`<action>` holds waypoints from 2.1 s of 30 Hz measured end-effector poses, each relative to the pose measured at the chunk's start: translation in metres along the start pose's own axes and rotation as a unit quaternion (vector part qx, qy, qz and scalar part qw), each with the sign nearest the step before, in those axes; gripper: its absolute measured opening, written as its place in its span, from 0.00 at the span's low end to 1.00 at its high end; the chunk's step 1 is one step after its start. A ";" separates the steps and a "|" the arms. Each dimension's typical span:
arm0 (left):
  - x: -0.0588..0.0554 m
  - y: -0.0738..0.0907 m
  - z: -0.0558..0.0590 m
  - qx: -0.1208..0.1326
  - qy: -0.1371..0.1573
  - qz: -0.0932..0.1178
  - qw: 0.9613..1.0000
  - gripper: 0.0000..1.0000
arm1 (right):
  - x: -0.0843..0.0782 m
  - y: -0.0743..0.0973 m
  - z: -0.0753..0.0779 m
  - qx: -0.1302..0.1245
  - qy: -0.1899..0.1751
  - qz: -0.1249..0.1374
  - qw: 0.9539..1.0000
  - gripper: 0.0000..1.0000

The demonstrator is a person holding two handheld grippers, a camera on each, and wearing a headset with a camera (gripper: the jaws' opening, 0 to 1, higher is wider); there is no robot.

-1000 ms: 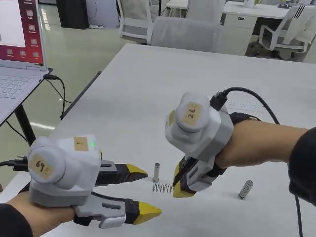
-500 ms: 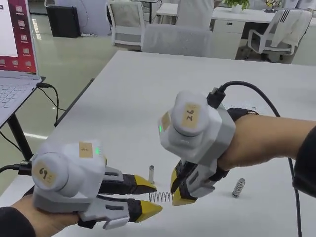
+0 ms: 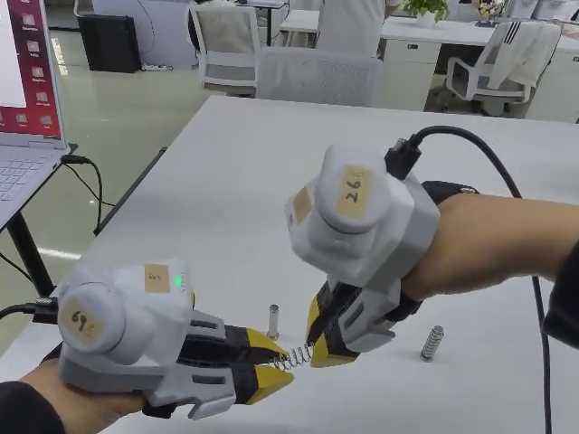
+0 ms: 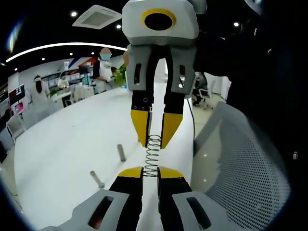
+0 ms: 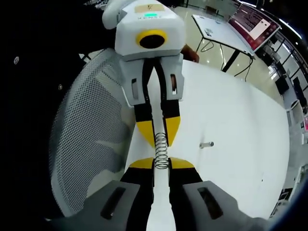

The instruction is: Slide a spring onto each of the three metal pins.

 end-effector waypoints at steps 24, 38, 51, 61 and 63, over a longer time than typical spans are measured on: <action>0.000 -0.002 -0.003 0.003 0.016 0.007 1.000 0.02 | 0.036 0.007 0.005 -0.005 0.007 0.044 0.999 0.08; 0.003 0.000 -0.006 0.010 0.017 0.020 1.000 0.02 | 0.028 -0.008 0.007 0.015 0.004 0.013 1.000 0.12; 0.001 0.001 -0.012 0.020 0.028 0.023 0.999 0.03 | 0.029 -0.011 0.014 0.016 -0.005 0.011 1.000 0.08; -0.002 0.013 -0.022 0.046 0.046 0.023 0.998 0.21 | 0.025 -0.008 0.028 0.003 -0.014 0.012 1.000 0.08; -0.002 0.017 -0.023 0.051 0.050 0.024 0.997 0.24 | 0.023 -0.008 0.031 -0.002 -0.015 0.009 1.000 0.08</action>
Point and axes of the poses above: the centre of the closed fingertips' face, and the gripper's own axes: y roughly backward along the fingers, z roughly to its right, x roughly out of its top, the point moved 1 cm from there along y, roughly backward along the fingers, and after that the axes turned 1 degree about -x, right-handed, at the moved point
